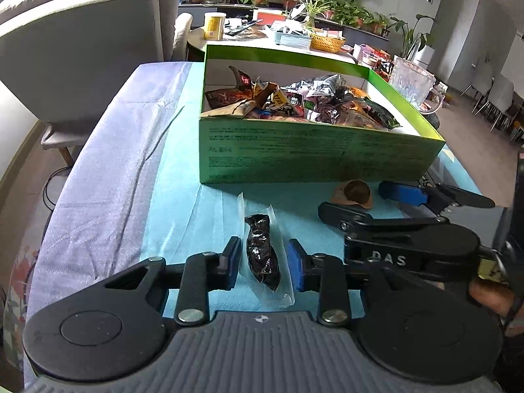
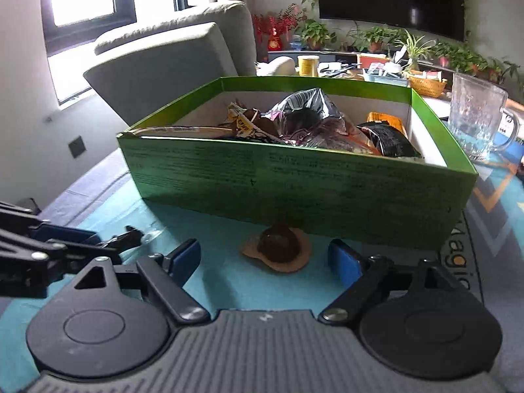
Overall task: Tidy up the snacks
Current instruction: 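Grasp the round brown snack on orange wrapper with the right tool while the left tool holds the candy, then carry the black candy and round brown snack over the box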
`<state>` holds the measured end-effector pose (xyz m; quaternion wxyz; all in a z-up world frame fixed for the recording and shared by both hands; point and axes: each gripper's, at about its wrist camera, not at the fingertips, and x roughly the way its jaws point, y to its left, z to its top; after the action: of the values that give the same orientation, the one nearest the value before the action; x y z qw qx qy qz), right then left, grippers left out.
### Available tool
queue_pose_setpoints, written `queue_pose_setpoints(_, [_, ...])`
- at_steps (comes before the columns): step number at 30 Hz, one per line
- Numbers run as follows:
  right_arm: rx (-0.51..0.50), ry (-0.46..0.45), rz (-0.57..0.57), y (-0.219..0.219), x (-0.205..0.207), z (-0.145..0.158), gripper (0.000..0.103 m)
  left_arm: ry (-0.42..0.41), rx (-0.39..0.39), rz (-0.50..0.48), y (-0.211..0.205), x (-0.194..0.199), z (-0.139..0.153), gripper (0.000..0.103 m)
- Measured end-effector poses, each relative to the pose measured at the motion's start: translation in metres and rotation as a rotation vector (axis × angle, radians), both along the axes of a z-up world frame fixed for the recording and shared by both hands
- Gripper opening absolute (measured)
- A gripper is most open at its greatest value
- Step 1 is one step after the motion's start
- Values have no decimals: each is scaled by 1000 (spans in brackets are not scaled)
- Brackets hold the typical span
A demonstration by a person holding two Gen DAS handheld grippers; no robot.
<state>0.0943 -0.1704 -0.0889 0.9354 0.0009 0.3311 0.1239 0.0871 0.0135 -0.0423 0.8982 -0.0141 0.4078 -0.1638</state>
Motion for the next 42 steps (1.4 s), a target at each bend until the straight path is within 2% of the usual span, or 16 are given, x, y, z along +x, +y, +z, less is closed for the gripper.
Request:
queue_pose_setpoints(3, [-71, -2, 1, 8, 1, -1, 38, 2, -15, 3, 5, -1, -1, 29])
queue_pose_setpoints(8, [-65, 12, 2, 5, 1, 4, 37, -2, -32, 4, 9, -2, -2, 29])
queue_pose_setpoints(12, [-18, 35, -7, -4, -4, 9, 36, -14, -44, -11, 9, -6, 1, 28])
queue_pose_setpoints(21, [26, -101, 6, -10, -34, 50, 36, -96, -66, -57, 2, -17, 27, 28])
queue_pose_setpoints(27, [34, -191, -18, -21, -26, 71, 36, -169, -72, -85, -7, -16, 51, 28])
queue_pose_setpoints(34, [23, -292, -75, -35, -11, 90, 36, -248, -56, -102, -28, 13, 76, 28])
queue_pose_setpoints(42, [41, -296, -97, -50, 2, 87, 36, -274, -24, -77, -44, 51, 82, 28])
